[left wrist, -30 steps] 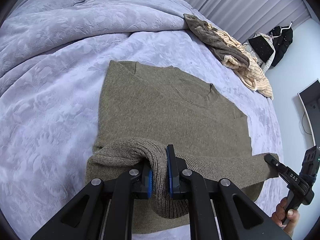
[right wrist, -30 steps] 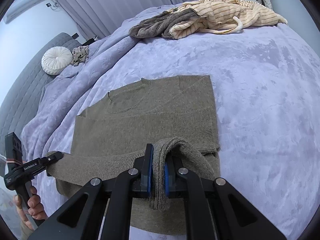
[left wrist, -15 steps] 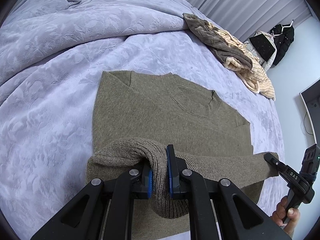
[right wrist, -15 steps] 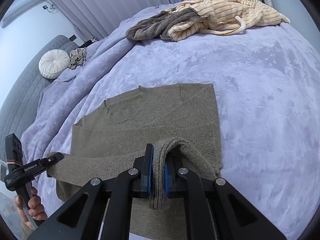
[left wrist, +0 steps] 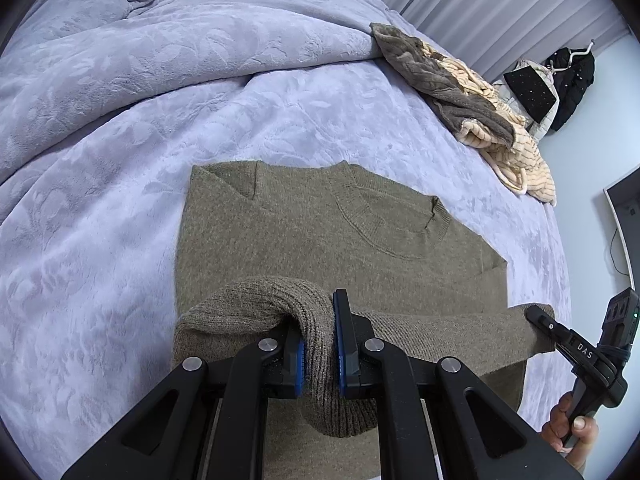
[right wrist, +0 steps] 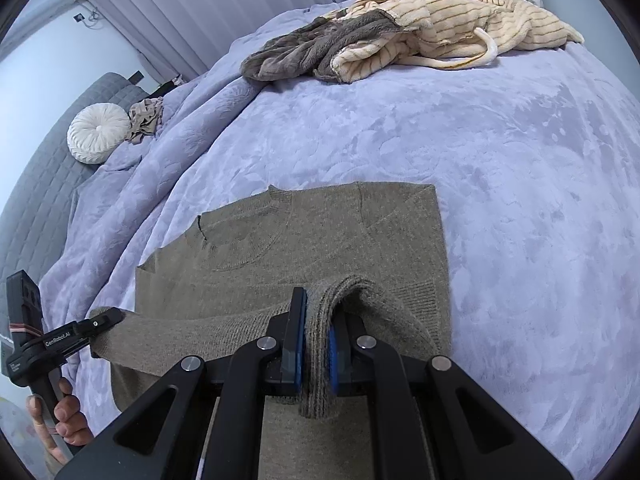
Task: Fold small clothes
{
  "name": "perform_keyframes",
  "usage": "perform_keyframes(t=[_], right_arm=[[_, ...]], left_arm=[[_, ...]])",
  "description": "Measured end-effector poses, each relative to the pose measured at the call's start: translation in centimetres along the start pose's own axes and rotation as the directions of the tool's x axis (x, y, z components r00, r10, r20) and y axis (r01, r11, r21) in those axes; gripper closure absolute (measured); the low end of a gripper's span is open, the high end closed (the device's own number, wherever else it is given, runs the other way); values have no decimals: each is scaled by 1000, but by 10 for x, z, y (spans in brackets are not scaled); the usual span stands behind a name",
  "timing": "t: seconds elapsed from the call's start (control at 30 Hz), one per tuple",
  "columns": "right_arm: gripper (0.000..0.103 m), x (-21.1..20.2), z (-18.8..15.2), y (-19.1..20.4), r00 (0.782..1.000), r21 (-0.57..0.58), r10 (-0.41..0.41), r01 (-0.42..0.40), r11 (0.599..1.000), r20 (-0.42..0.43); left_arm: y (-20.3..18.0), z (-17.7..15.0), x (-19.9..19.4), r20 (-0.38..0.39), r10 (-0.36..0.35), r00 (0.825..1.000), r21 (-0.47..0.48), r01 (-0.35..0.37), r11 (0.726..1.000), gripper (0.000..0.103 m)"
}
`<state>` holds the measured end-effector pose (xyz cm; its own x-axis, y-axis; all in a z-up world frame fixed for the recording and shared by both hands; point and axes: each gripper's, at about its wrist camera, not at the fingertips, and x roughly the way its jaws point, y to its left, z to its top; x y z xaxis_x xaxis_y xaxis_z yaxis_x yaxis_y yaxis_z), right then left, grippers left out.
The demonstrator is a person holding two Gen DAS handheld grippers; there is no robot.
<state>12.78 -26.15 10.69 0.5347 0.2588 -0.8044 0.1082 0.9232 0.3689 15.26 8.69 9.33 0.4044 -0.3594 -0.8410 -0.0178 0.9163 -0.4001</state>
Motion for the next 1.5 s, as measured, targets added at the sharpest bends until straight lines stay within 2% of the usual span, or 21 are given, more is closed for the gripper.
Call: perform_keyframes(t=[0.2,0.53,0.6,0.67,0.7,0.73,0.77,0.8,0.83,0.87,0.9,0.93,1.0,1.1,1.23,1.33,1.37,1.4,1.47,1.5], right_arm=[[93,25,9,-5,999,15,-41,41,999,-33],[93,41,22,-11,998,28,-47,48,998,-45],[93,48,24,-12,997,30,-56,57,998,-55],[93,54,26,-14,996,36,-61,63,997,-66],[89,57,27,-16,996,46,-52,55,997,-71],[89,59,28,-18,997,59,-39,43,997,-72],[89,60,29,-20,997,76,-24,29,997,-72],[84,60,30,-22,997,92,-8,14,996,-71],[76,60,30,-24,998,106,8,-1,994,-67],[68,59,31,-26,998,115,18,-11,993,-61],[44,57,31,-27,998,119,20,-13,993,-56],[30,54,31,-29,999,126,16,-11,992,-39],[29,46,30,-32,1000,134,9,-9,991,-3],[29,35,29,-39,1000,157,19,-21,987,16],[29,24,25,-30,997,65,-60,57,996,49],[29,29,20,-14,993,-38,-109,110,993,44],[29,33,19,-5,990,-82,-133,136,987,45],[29,36,18,1,986,-125,-162,167,978,49],[29,45,18,15,968,-222,-240,251,942,75],[29,51,19,19,960,-262,-268,281,923,83]], left_arm=[[7,13,25,-40,12,999,-17,-13,1000,90],[7,31,41,-55,12,998,-5,-12,1000,90],[8,33,52,-79,31,996,-2,-31,1000,90],[15,36,63,-111,21,994,-36,-25,999,90],[18,36,65,-120,12,993,-51,-19,999,88],[21,36,68,-131,-3,991,-67,-6,998,78],[24,36,69,-132,-40,990,-86,28,996,58],[27,35,67,-123,-71,990,-102,59,993,45],[28,35,65,-111,-82,990,-113,69,991,20],[29,35,61,-97,-74,993,-125,62,990,7],[31,36,57,-77,-71,995,-138,60,989,7],[33,38,54,-72,-88,994,-144,77,987,7],[37,39,51,-77,-112,991,-162,99,982,7],[42,38,37,-45,-106,993,-159,98,982,7],[34,36,22,4,-39,999,-78,39,996,7],[11,30,28,-2,14,1000,34,-14,999,7],[1,28,32,1,53,999,90,-52,995,7],[-12,25,36,30,127,991,166,-131,977,7],[-31,22,48,117,284,952,292,-306,906,7],[-32,23,55,127,313,941,326,-337,883,7]])
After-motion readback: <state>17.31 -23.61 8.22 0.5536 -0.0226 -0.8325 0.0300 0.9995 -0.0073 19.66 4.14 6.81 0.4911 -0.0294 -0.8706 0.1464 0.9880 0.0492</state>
